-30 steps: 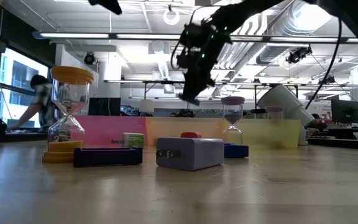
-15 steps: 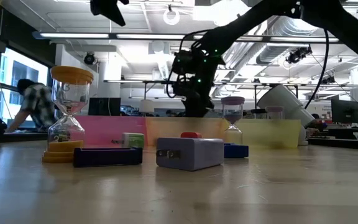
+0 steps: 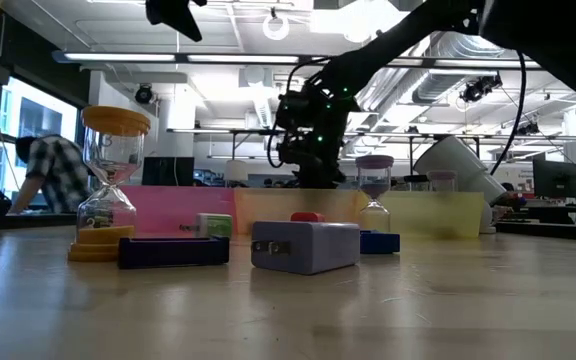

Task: Pick & Place Office items
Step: Put the light blue digital clock into the orange bin

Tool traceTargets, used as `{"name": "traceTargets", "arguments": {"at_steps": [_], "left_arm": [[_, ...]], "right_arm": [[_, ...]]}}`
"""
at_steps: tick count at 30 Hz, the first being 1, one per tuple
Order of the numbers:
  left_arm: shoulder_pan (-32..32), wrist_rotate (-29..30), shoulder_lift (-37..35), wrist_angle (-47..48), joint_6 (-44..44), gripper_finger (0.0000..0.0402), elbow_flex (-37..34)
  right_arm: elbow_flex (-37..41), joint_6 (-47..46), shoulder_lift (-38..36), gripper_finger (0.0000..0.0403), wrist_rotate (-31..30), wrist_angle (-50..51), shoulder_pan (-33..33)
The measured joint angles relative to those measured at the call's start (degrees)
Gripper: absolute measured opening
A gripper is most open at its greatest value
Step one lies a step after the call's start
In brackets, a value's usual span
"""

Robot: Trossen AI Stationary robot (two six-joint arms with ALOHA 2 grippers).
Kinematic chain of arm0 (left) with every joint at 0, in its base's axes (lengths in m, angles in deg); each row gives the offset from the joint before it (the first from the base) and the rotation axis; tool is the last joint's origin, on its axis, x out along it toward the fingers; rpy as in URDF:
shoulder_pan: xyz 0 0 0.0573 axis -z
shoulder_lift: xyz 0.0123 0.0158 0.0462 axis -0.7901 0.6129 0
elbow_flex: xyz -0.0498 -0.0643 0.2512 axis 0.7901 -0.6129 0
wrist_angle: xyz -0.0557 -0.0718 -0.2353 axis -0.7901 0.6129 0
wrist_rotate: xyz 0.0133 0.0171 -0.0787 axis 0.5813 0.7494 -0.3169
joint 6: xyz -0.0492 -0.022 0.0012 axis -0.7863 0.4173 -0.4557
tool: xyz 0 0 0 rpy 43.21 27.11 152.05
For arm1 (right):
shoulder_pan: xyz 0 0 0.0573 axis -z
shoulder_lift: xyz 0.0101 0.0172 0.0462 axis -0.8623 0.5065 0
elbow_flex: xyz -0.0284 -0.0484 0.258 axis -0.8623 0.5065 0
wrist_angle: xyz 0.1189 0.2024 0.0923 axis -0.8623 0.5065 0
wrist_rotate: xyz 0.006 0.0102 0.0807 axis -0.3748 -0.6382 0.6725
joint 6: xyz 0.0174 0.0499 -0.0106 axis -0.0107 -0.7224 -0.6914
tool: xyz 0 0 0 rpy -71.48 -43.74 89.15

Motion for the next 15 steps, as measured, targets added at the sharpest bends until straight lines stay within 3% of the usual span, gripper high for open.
{"name": "traceTargets", "arguments": {"at_steps": [11,15], "left_arm": [[0.00,-0.32,0.00,0.00,-0.03,0.0325,0.00],[0.00,-1.32,0.00,0.02,-0.03,0.0325,0.00]], "right_arm": [[0.00,-0.08,0.17,0.0125,-0.35,0.14,-0.04],[0.00,-0.14,0.17,0.0162,-0.36,0.15,-0.07]]}}
